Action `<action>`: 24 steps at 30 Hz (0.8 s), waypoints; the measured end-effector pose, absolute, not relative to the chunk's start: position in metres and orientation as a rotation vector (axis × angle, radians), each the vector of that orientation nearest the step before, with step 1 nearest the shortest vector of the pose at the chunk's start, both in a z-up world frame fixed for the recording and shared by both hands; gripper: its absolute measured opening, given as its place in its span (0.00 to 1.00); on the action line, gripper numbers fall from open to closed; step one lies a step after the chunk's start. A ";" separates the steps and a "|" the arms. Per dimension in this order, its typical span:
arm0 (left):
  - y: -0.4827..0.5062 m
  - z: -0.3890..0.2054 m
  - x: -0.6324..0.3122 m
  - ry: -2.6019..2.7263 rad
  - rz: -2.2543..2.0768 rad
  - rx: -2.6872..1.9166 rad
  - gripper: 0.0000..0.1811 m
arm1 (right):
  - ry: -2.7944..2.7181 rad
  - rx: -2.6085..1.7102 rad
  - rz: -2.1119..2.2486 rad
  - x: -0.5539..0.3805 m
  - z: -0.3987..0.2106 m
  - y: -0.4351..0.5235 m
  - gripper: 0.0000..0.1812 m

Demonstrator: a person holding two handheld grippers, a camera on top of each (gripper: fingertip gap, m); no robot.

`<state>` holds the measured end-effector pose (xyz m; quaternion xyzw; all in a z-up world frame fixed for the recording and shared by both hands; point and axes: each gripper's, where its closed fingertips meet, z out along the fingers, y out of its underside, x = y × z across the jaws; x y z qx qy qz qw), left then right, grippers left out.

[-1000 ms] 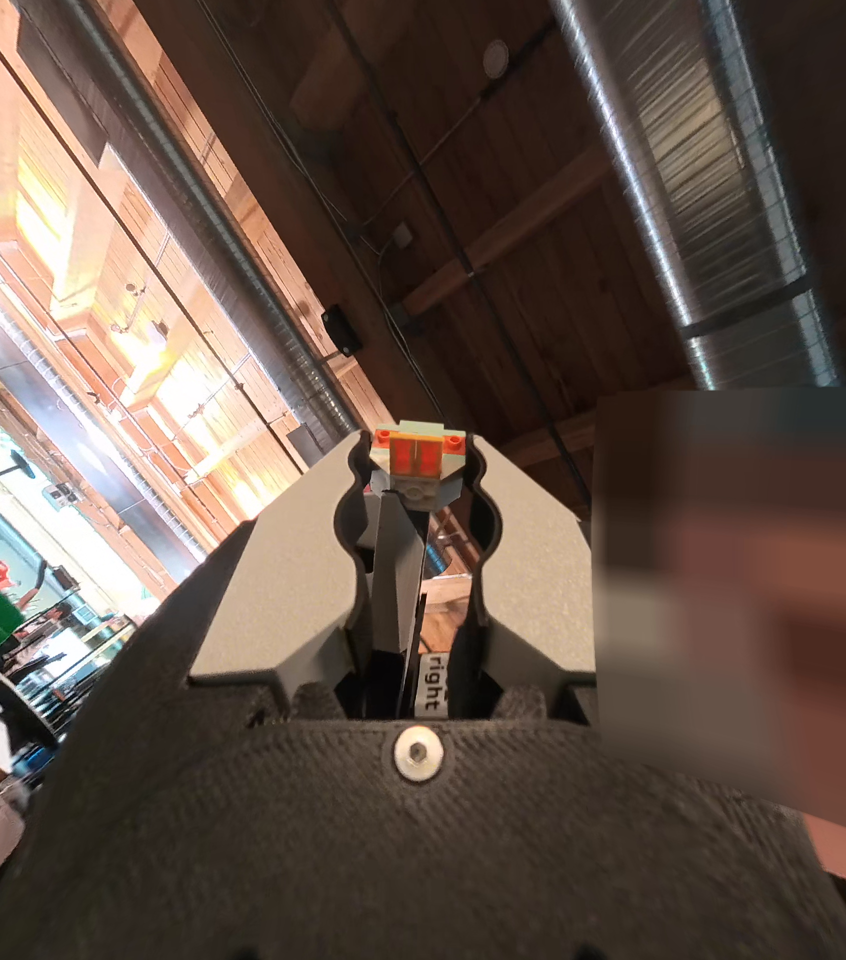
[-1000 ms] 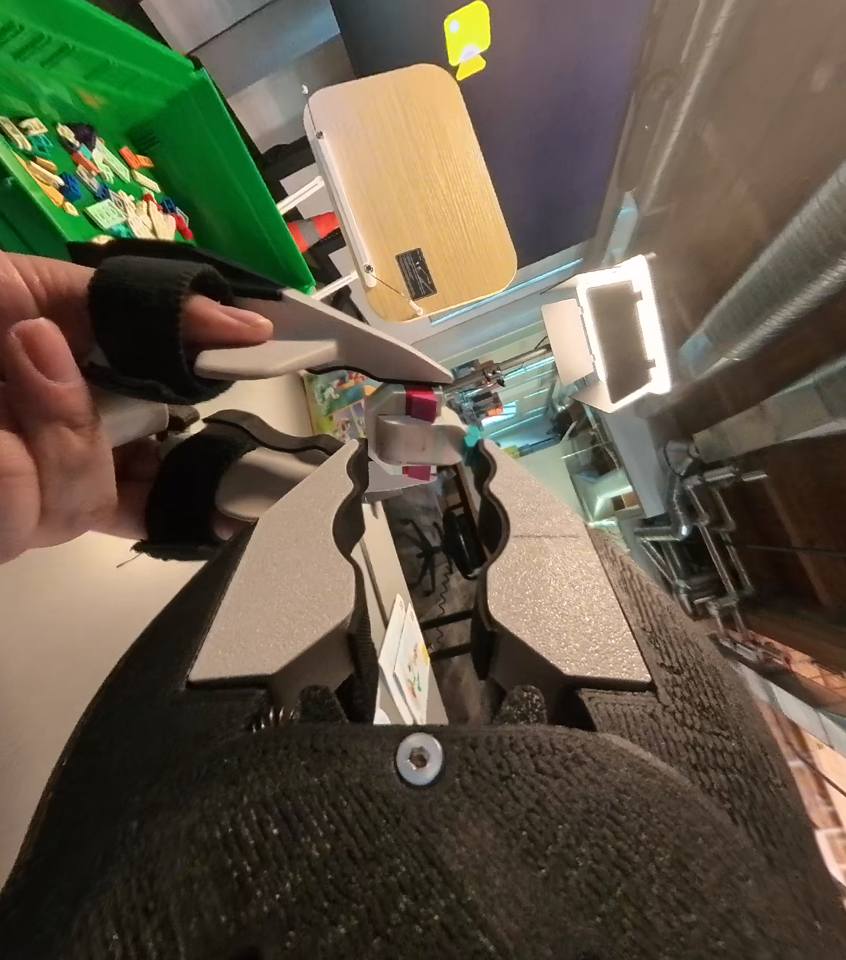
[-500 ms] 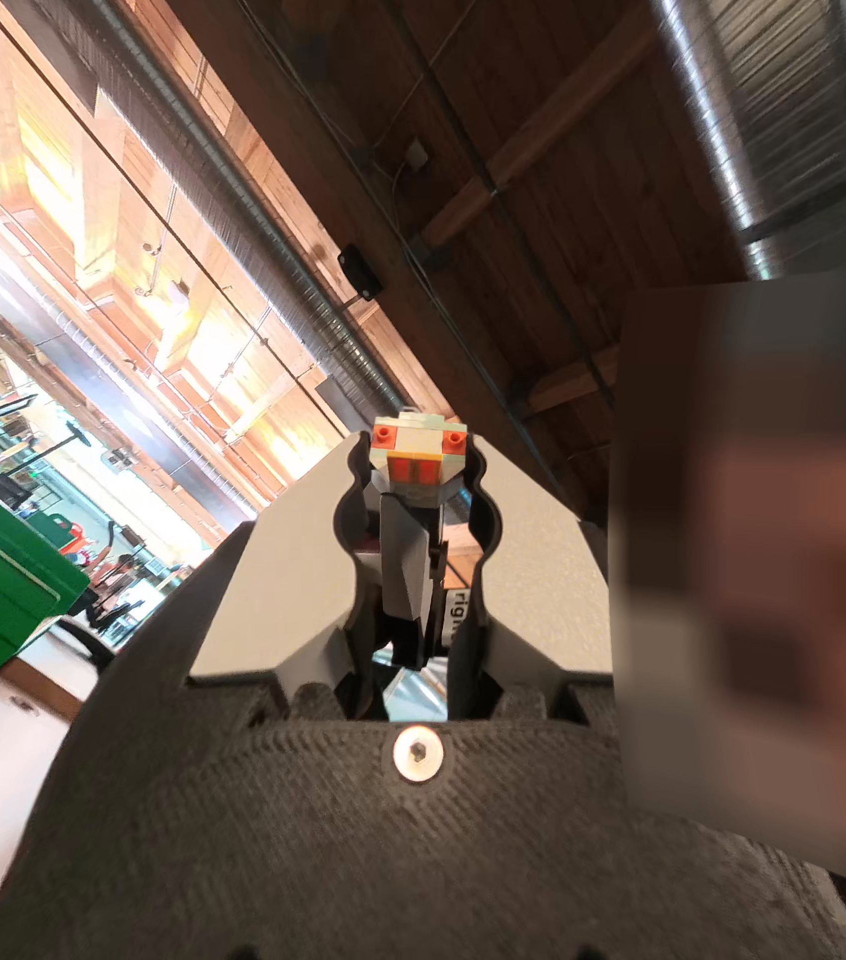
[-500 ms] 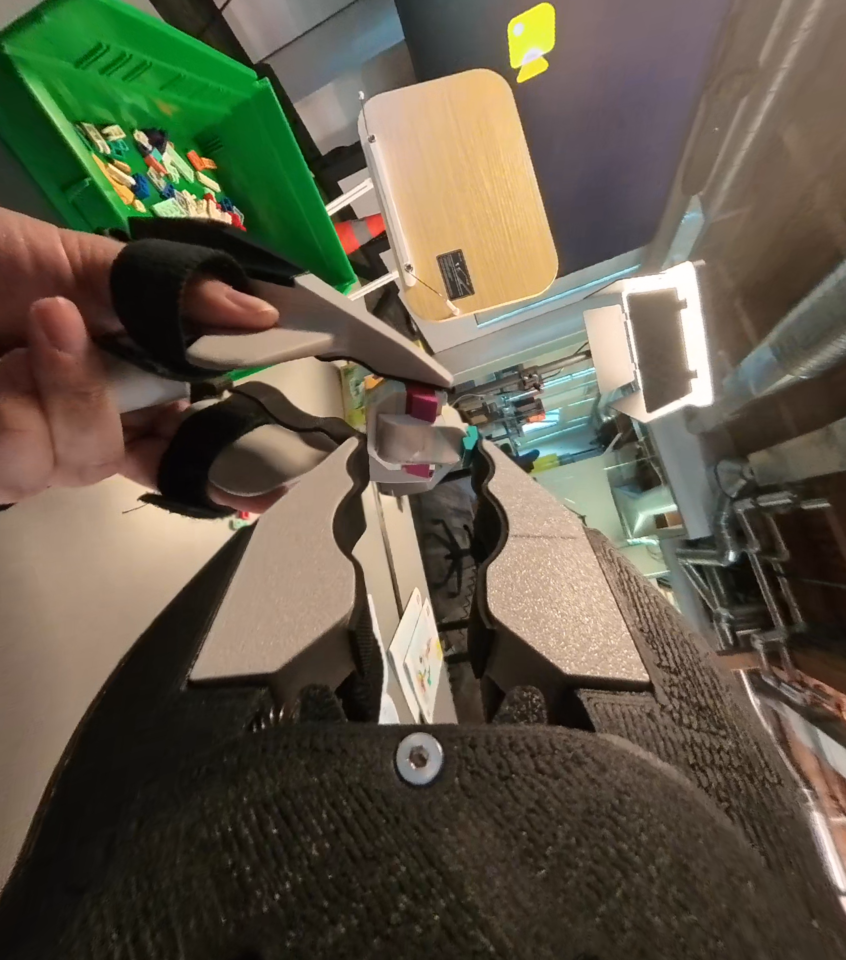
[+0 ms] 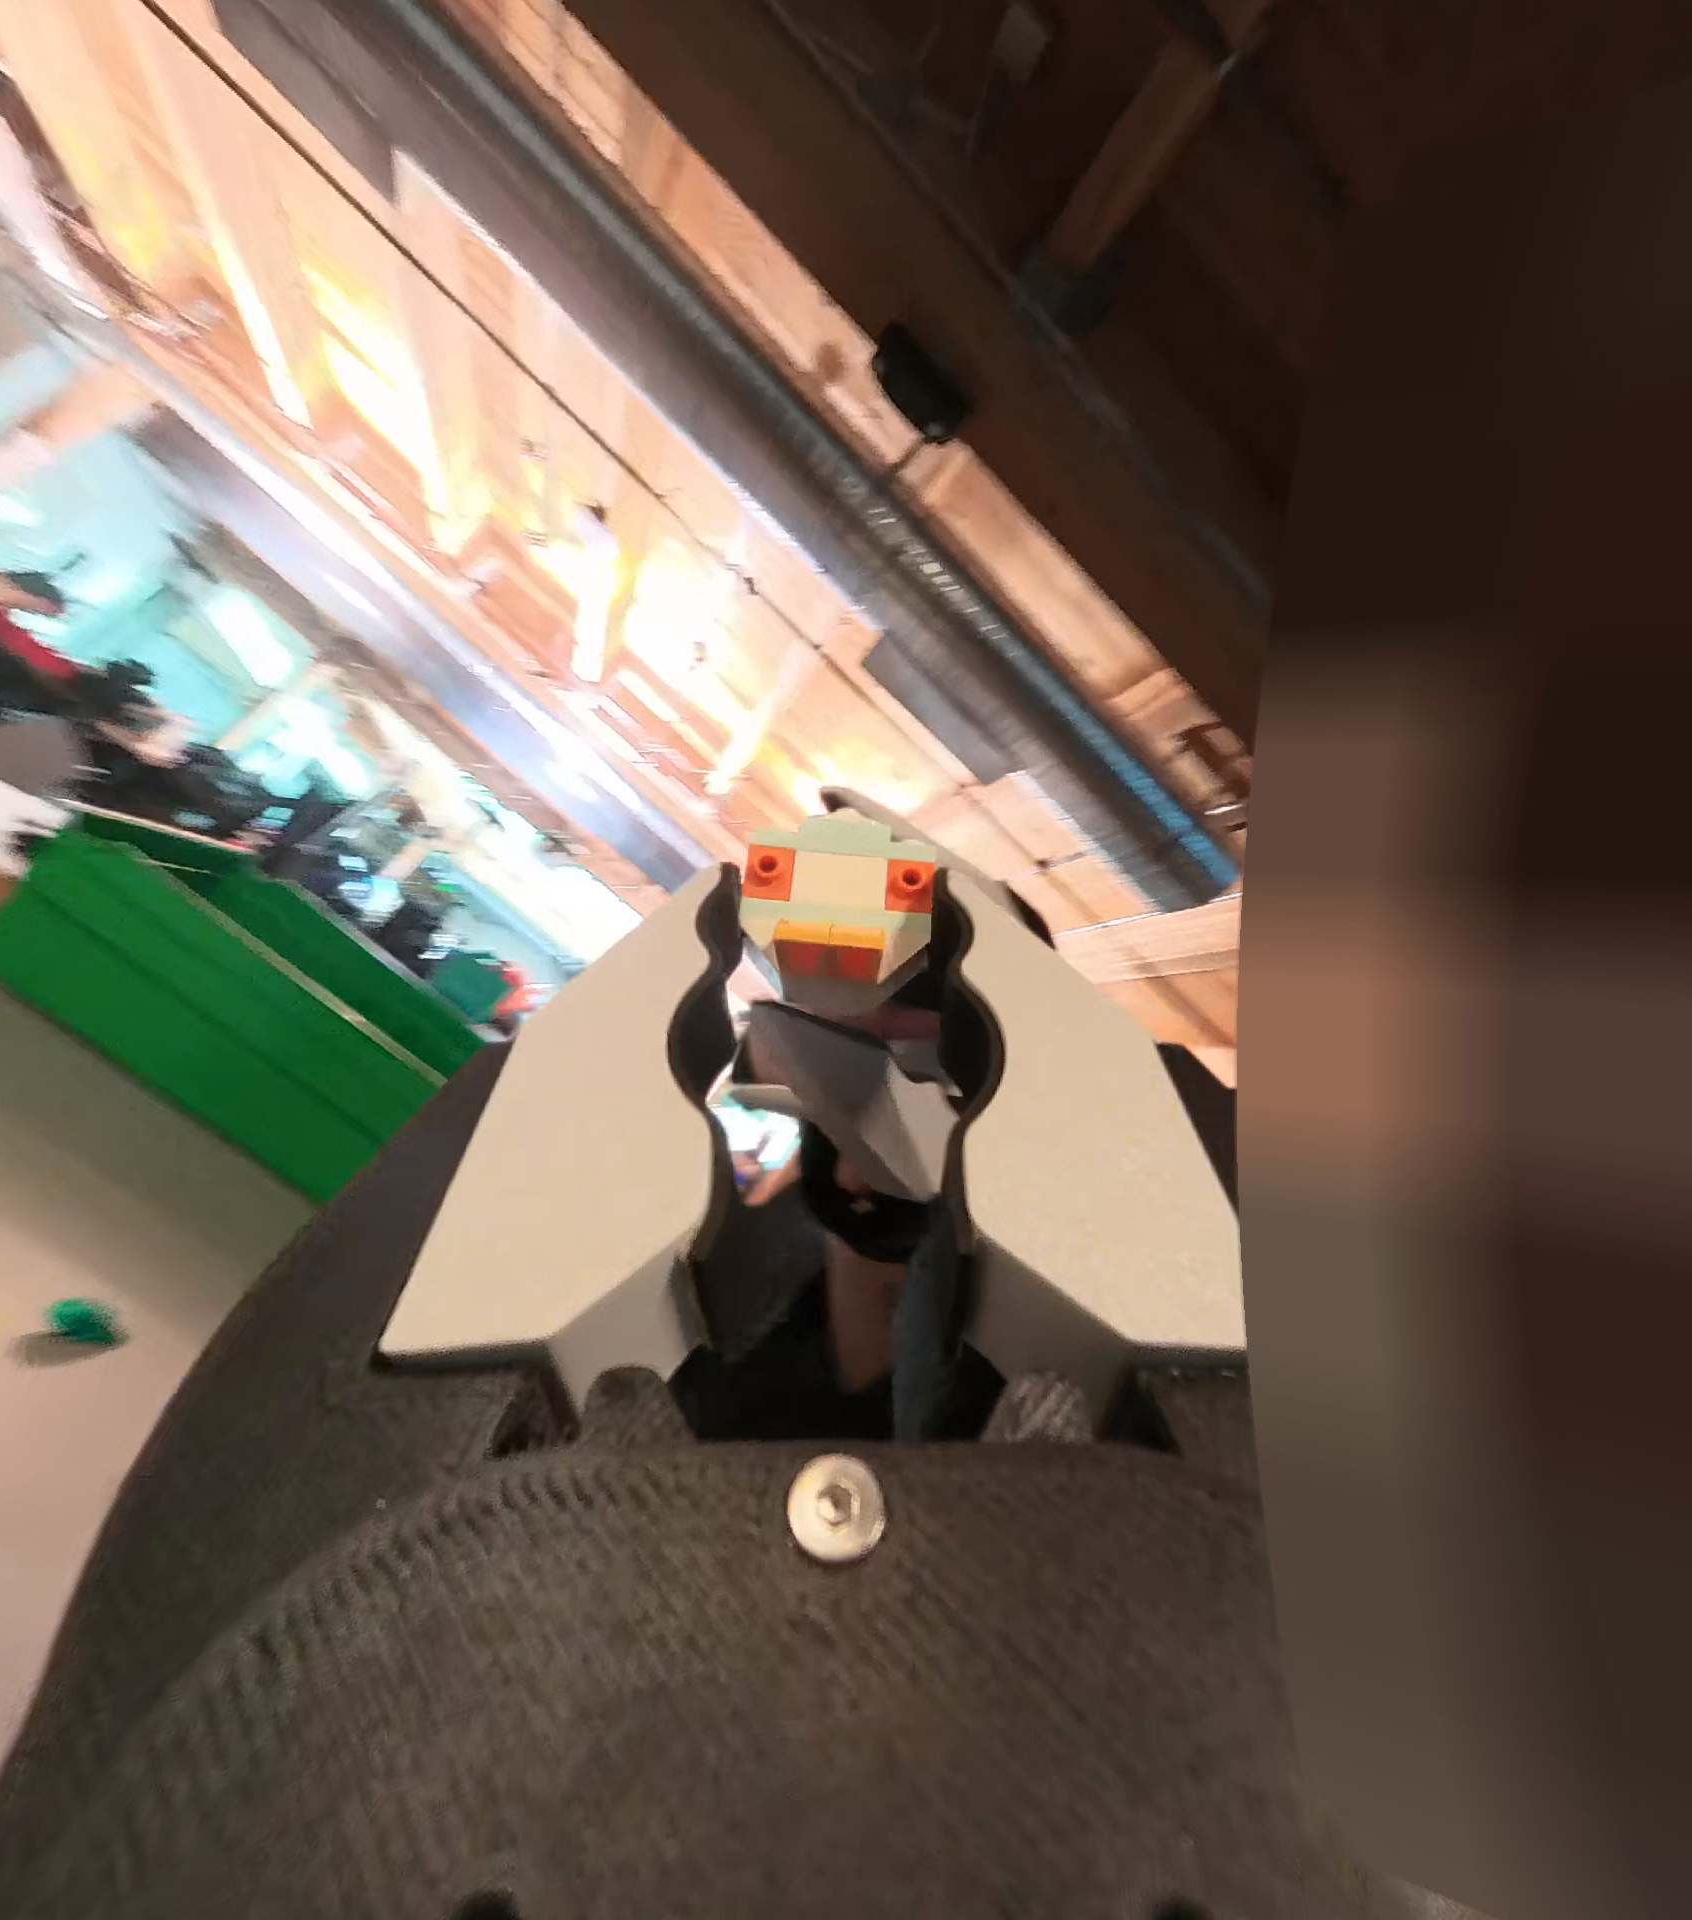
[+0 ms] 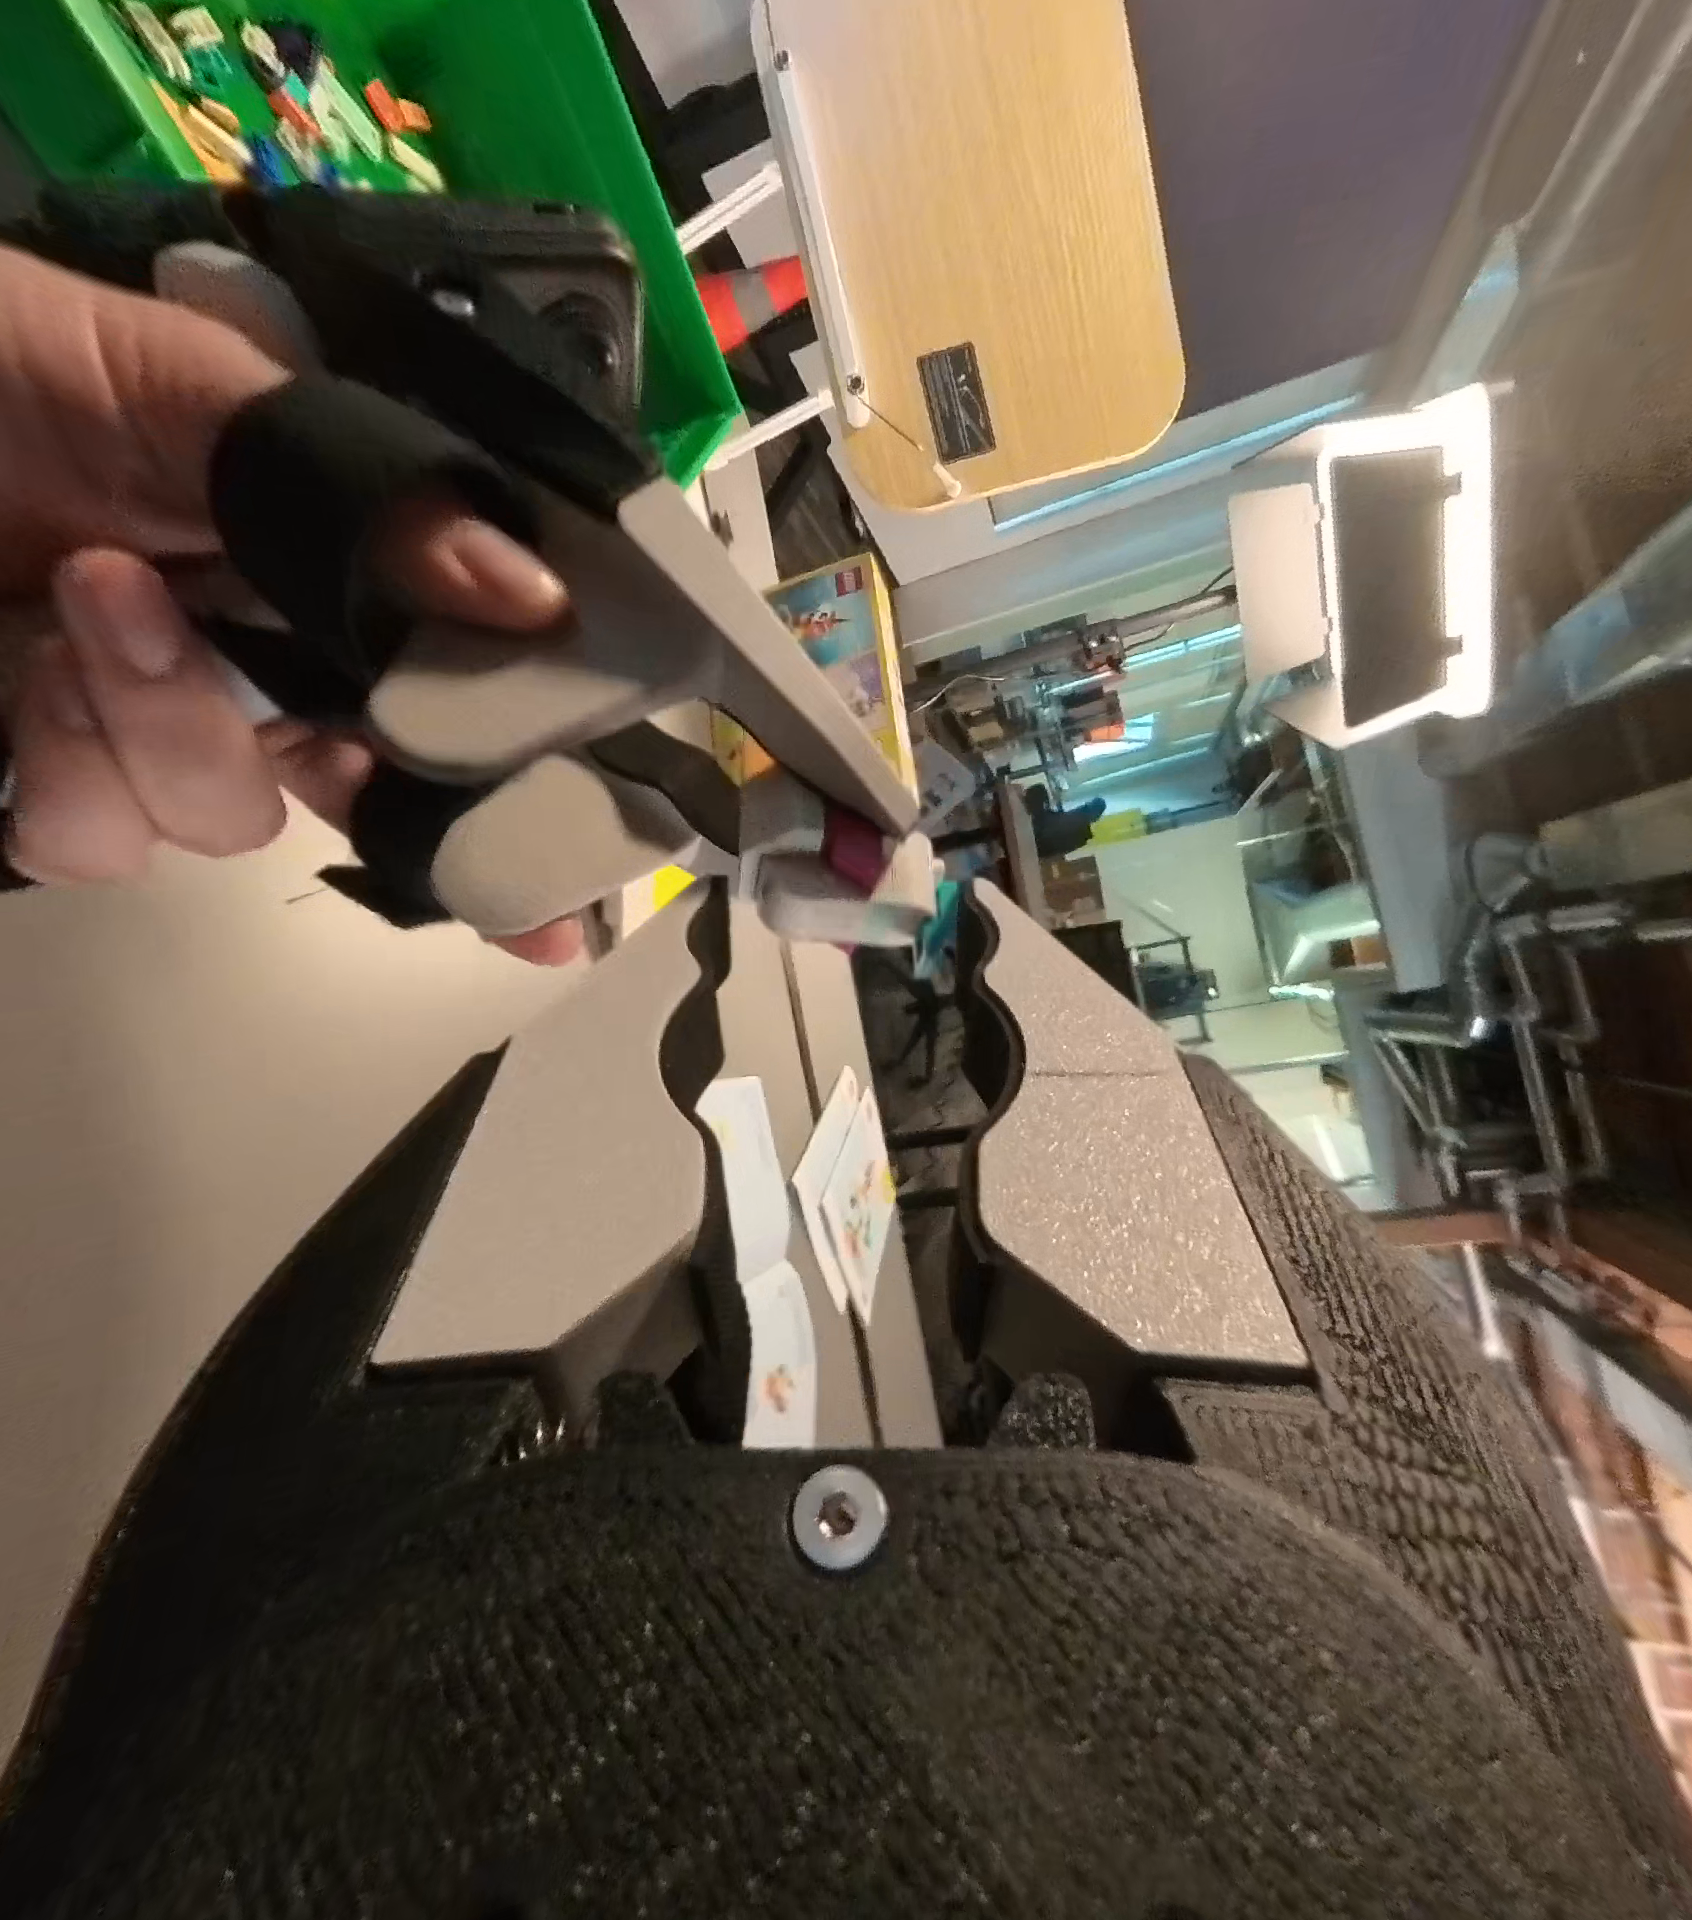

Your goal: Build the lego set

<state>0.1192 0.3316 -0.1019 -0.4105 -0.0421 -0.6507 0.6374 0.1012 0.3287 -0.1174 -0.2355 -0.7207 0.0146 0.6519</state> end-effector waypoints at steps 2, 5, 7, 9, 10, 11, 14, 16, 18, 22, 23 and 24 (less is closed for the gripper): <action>0.335 -0.105 0.120 -0.099 -1.404 -0.976 0.19 | -1.632 -0.588 0.058 0.100 -0.119 0.329 0.29; 0.336 -0.105 0.119 -0.091 -1.305 -0.997 0.19 | -1.612 -0.680 0.080 0.098 -0.122 0.333 0.33; 0.335 -0.103 0.119 -0.074 -1.249 -1.004 0.19 | -1.592 -0.706 0.076 0.097 -0.121 0.334 0.31; 0.333 -0.100 0.118 -0.060 -1.199 -1.003 0.19 | -1.570 -0.720 0.057 0.097 -0.120 0.336 0.28; 0.333 -0.100 0.119 -0.050 -1.172 -1.010 0.19 | -1.558 -0.724 0.042 0.097 -0.119 0.337 0.26; 0.333 -0.100 0.120 -0.040 -1.141 -1.019 0.19 | -1.547 -0.723 0.024 0.097 -0.118 0.339 0.25; 0.333 -0.100 0.122 -0.010 -1.064 -1.038 0.19 | -1.536 -0.714 -0.008 0.099 -0.116 0.340 0.23; 0.332 -0.100 0.123 0.005 -1.029 -1.048 0.19 | -1.537 -0.703 -0.021 0.099 -0.115 0.340 0.23; 0.332 -0.100 0.123 0.020 -1.005 -1.058 0.20 | -1.539 -0.687 -0.040 0.101 -0.114 0.340 0.22; 0.330 -0.101 0.124 0.052 -0.960 -1.077 0.19 | -1.565 -0.660 -0.075 0.103 -0.113 0.339 0.22; 0.330 -0.100 0.124 0.059 -0.952 -1.083 0.19 | -1.574 -0.655 -0.079 0.103 -0.112 0.339 0.22; 0.330 -0.100 0.124 0.063 -0.947 -1.088 0.19 | -1.581 -0.650 -0.079 0.104 -0.112 0.338 0.22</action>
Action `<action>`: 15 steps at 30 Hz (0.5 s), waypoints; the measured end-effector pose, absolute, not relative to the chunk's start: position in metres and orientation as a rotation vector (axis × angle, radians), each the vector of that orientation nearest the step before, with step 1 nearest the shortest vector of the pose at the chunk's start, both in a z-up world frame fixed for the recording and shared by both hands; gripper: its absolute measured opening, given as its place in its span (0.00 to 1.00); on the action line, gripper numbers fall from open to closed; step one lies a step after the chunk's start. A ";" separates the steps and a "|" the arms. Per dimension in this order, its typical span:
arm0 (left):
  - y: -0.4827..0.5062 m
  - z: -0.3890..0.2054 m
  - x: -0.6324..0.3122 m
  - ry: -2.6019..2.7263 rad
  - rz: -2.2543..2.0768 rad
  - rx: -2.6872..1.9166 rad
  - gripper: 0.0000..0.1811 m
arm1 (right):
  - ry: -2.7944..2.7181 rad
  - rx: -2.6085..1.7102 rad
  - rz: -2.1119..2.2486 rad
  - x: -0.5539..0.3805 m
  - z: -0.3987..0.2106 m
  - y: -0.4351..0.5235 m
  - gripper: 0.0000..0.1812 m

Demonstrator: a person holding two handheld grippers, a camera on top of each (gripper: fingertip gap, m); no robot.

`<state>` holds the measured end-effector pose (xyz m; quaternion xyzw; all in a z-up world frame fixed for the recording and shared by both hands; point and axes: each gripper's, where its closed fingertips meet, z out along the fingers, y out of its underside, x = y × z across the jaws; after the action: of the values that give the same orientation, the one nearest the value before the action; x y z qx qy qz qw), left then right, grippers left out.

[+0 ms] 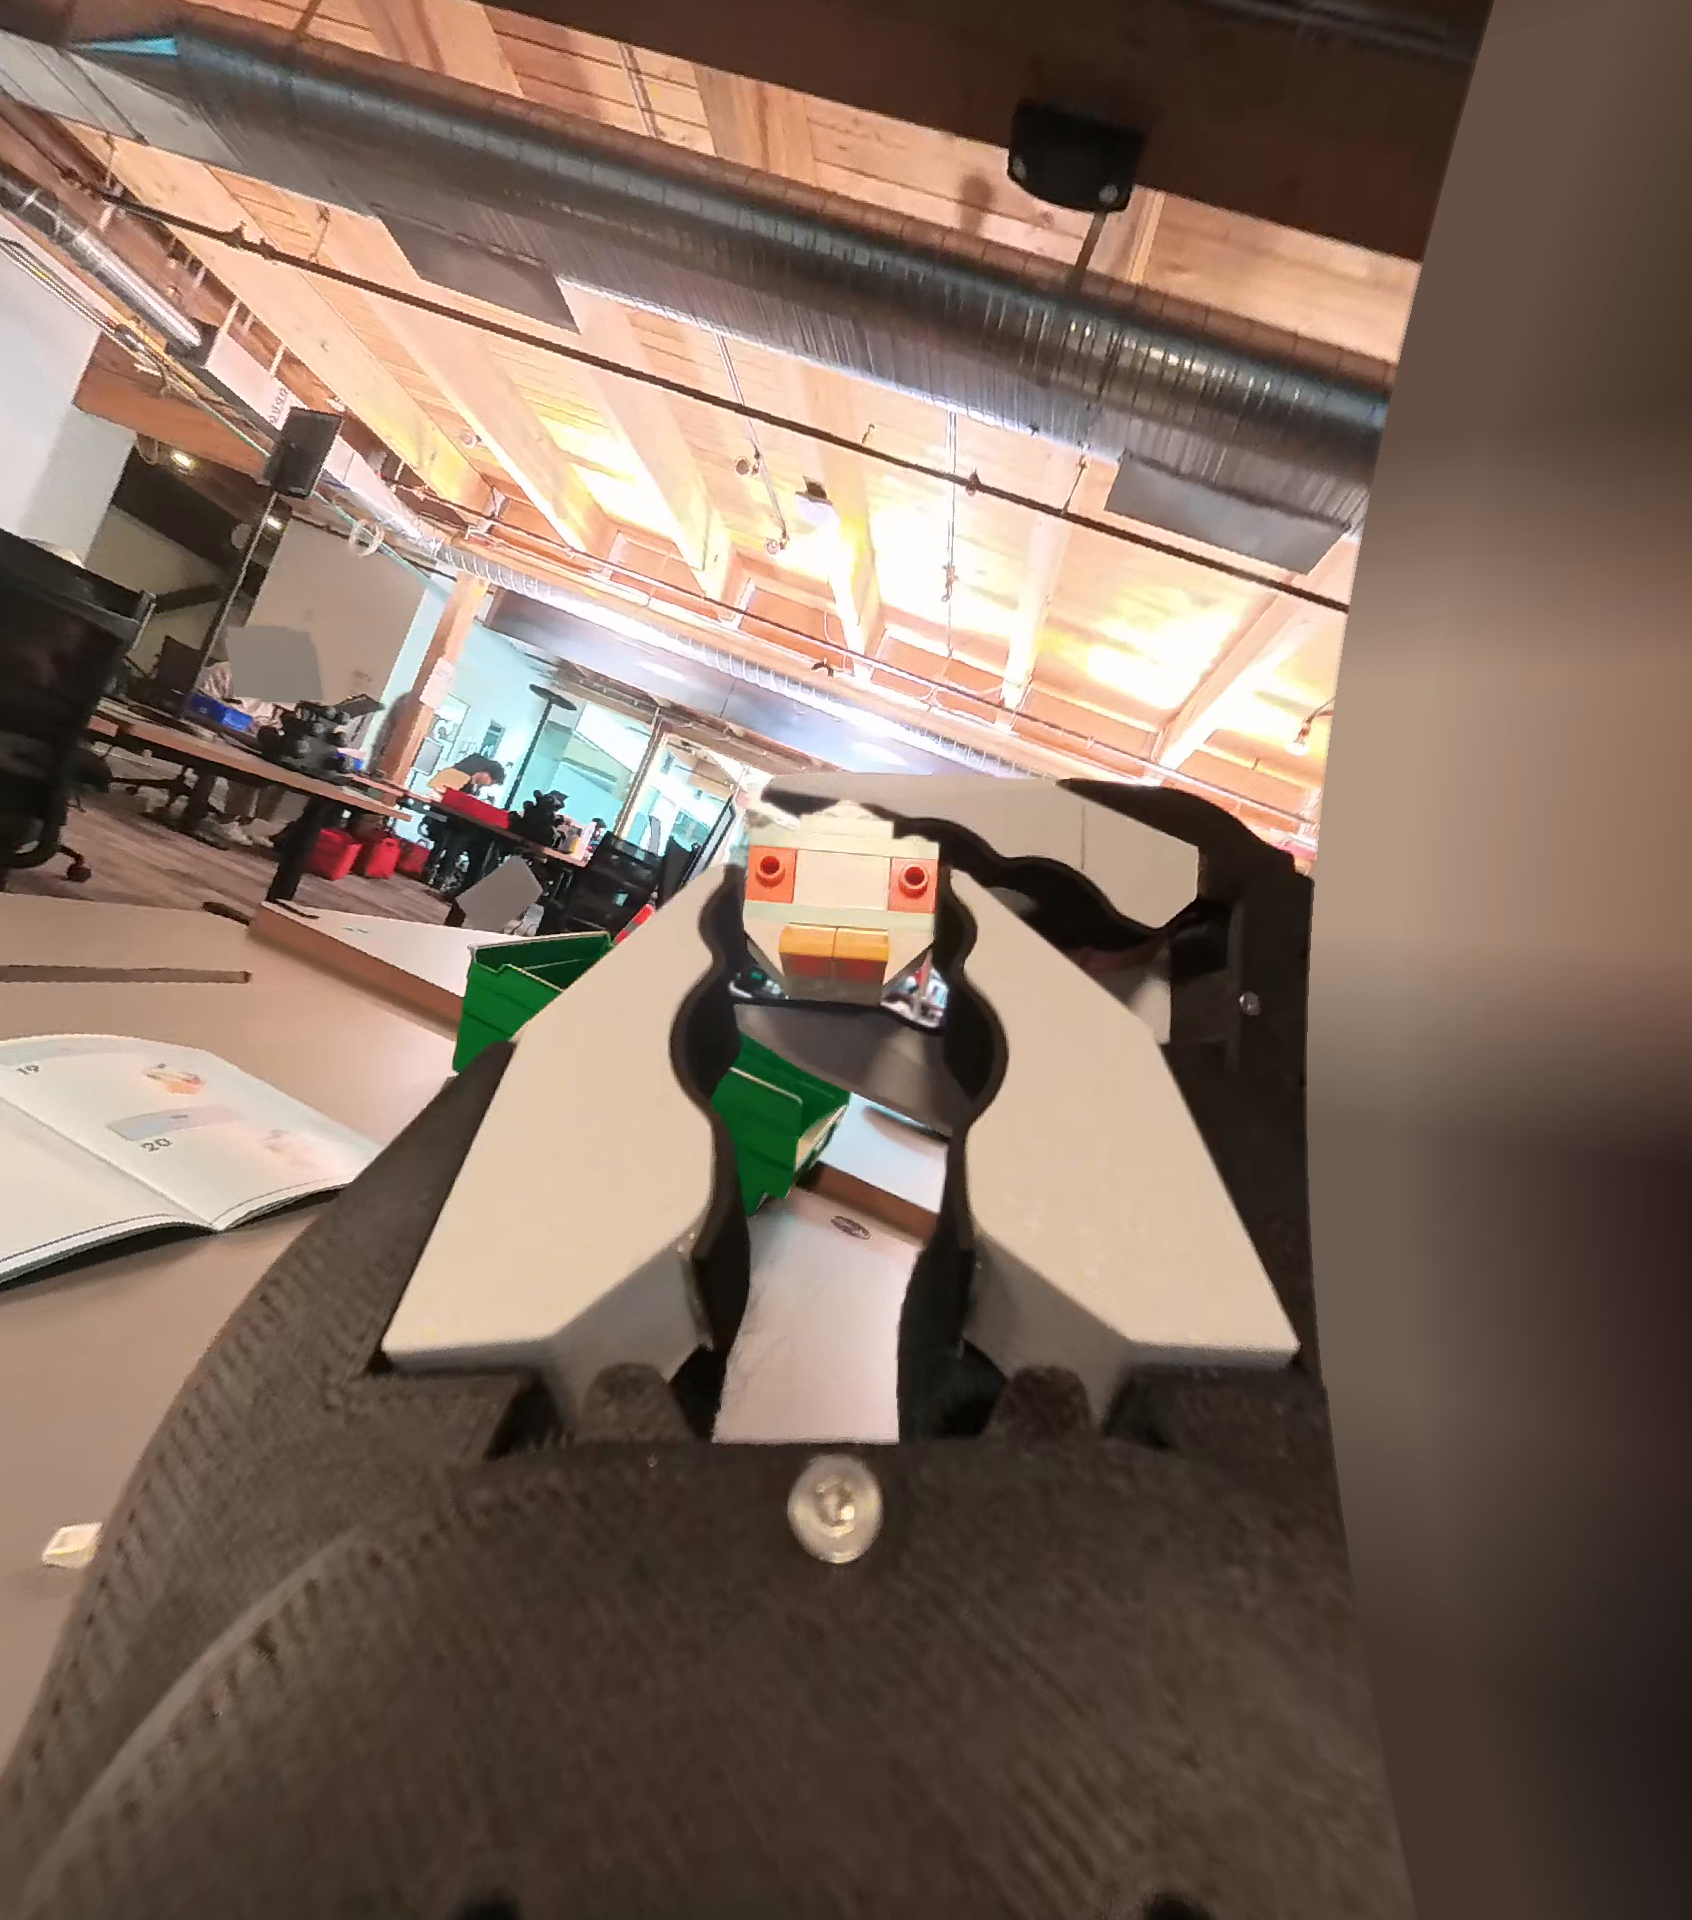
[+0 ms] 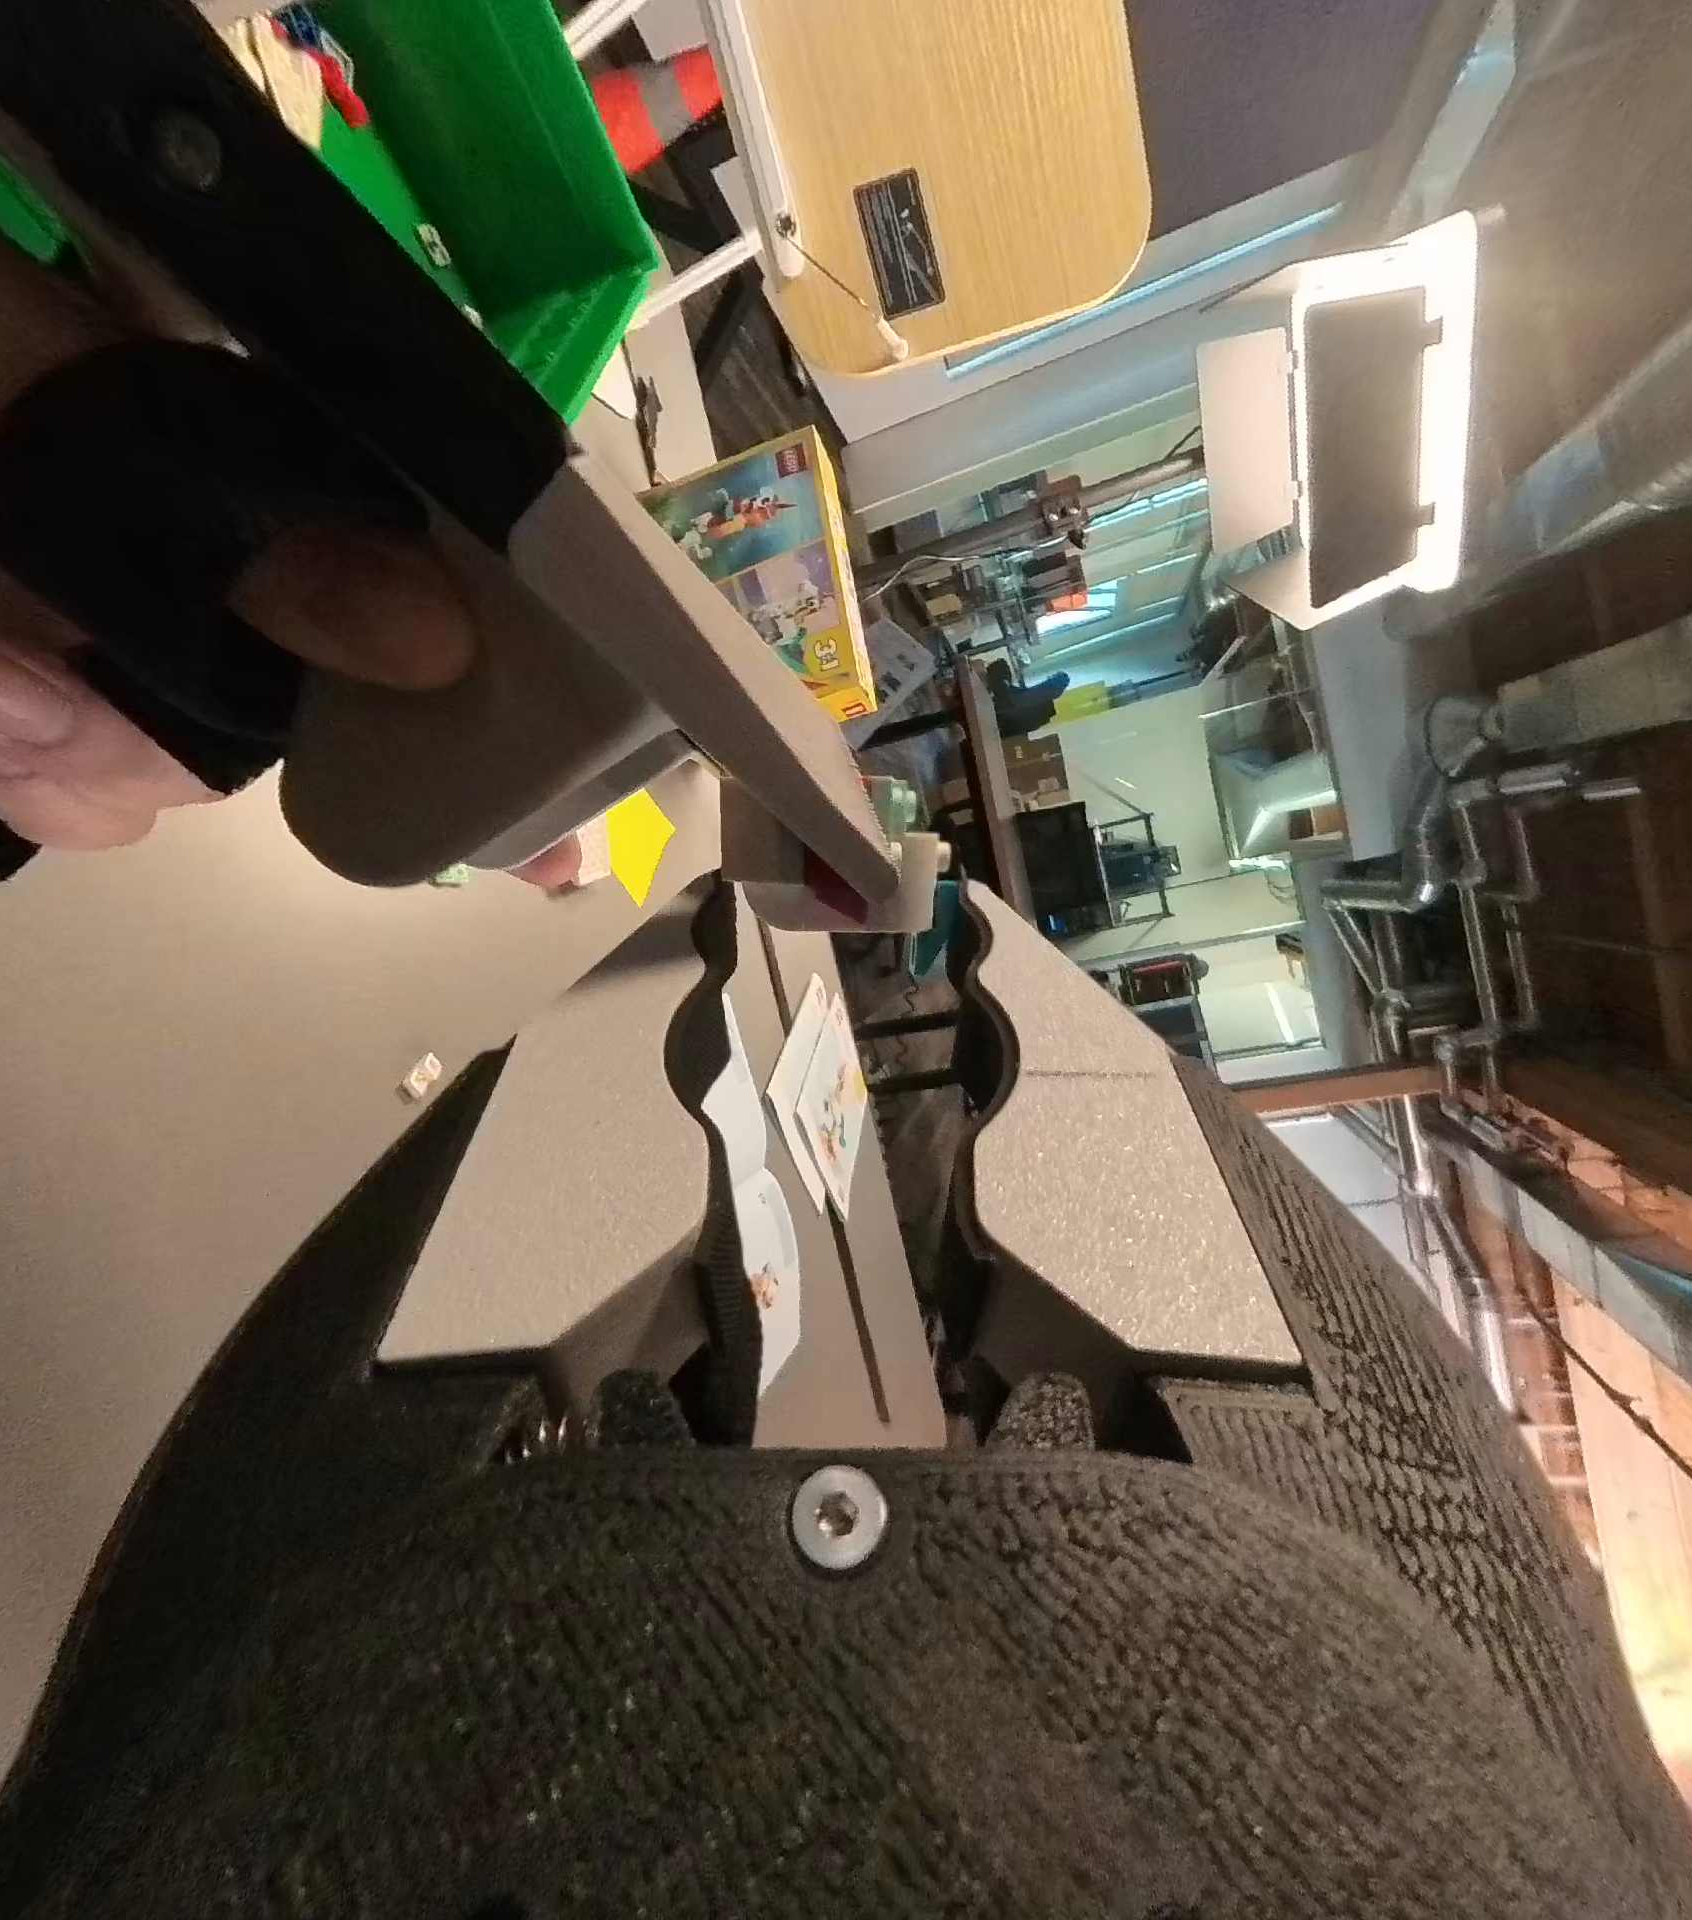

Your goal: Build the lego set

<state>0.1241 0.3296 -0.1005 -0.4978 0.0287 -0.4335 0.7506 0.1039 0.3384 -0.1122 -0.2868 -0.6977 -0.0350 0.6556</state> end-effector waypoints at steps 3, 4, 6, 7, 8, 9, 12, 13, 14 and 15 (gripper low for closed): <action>0.329 -0.100 0.124 0.083 -0.940 -1.094 0.19 | -1.602 -0.632 -0.077 0.107 -0.111 0.338 0.19; 0.328 -0.100 0.125 0.098 -0.931 -1.094 0.19 | -1.610 -0.629 -0.062 0.108 -0.111 0.337 0.19; 0.325 -0.097 0.125 0.118 -0.929 -1.095 0.19 | -1.617 -0.628 -0.034 0.109 -0.110 0.335 0.19; 0.325 -0.097 0.126 0.124 -0.935 -1.093 0.19 | -1.617 -0.624 -0.035 0.110 -0.109 0.335 0.19; 0.325 -0.097 0.126 0.128 -0.936 -1.094 0.19 | -1.619 -0.622 -0.040 0.110 -0.109 0.335 0.19; 0.325 -0.097 0.126 0.129 -0.936 -1.094 0.19 | -1.619 -0.619 -0.044 0.111 -0.108 0.335 0.19; 0.325 -0.097 0.127 0.126 -0.946 -1.094 0.20 | -1.622 -0.622 -0.042 0.112 -0.109 0.335 0.19; 0.325 -0.098 0.128 0.125 -0.952 -1.093 0.19 | -1.627 -0.623 -0.040 0.112 -0.110 0.335 0.19; 0.325 -0.098 0.128 0.126 -0.959 -1.096 0.19 | -1.635 -0.624 -0.039 0.113 -0.110 0.335 0.19; 0.325 -0.099 0.128 0.125 -0.965 -1.094 0.20 | -1.639 -0.623 -0.036 0.113 -0.111 0.335 0.18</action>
<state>0.1284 0.3246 -0.0986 -0.4993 0.0570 -0.4406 0.7438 0.1130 0.3346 -0.1105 -0.2730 -0.7186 -0.0158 0.6394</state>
